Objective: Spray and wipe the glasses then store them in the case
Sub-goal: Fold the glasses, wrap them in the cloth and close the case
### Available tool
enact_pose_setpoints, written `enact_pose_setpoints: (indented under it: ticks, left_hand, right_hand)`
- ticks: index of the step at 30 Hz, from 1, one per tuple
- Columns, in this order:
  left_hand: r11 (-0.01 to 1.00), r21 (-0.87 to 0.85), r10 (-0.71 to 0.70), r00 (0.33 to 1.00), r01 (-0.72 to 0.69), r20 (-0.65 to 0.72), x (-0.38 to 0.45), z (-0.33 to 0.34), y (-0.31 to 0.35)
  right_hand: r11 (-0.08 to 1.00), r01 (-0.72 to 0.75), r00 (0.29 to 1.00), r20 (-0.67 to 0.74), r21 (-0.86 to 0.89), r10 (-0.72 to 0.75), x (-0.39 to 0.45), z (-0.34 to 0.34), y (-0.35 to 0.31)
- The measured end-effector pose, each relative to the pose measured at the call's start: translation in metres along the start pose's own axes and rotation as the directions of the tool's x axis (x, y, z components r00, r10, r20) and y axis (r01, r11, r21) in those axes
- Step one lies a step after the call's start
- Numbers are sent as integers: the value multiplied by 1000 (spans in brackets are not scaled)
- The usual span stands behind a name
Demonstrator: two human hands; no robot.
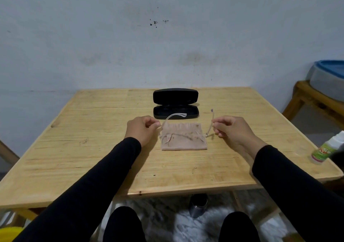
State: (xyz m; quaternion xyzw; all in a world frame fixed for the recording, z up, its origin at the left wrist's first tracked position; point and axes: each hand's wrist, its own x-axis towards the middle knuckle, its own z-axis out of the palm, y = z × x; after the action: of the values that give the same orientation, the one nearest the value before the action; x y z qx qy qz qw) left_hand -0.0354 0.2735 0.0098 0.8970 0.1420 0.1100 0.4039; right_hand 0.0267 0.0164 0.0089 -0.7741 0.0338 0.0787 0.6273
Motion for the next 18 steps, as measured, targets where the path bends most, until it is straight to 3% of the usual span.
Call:
enact_pose_setpoints:
  ticks: [4,8,12,15,18]
  left_hand:
    - [997,78,8,998,-12,56,18,6,5]
    - [986,160,29,989,-53,146,27,10,5]
    - [993,90,68,985,-83,159,32,14,0]
    - [997,-52,58,988,-50,146,32,15,-7]
    - [982,-178,93,977,-59,194,33,10,-16]
  right_hand:
    - [995,21,994,106,-101,-11,19,11,-9]
    - [920,147,976,203,-364,-75,28,21,-15]
    - [837,277,947,281,-472,-155,34,25,-14]
    - [824,320,932,314,-468,-184,36,25,-13]
    - [968,179,930,351,-174,-109,34,22,-12]
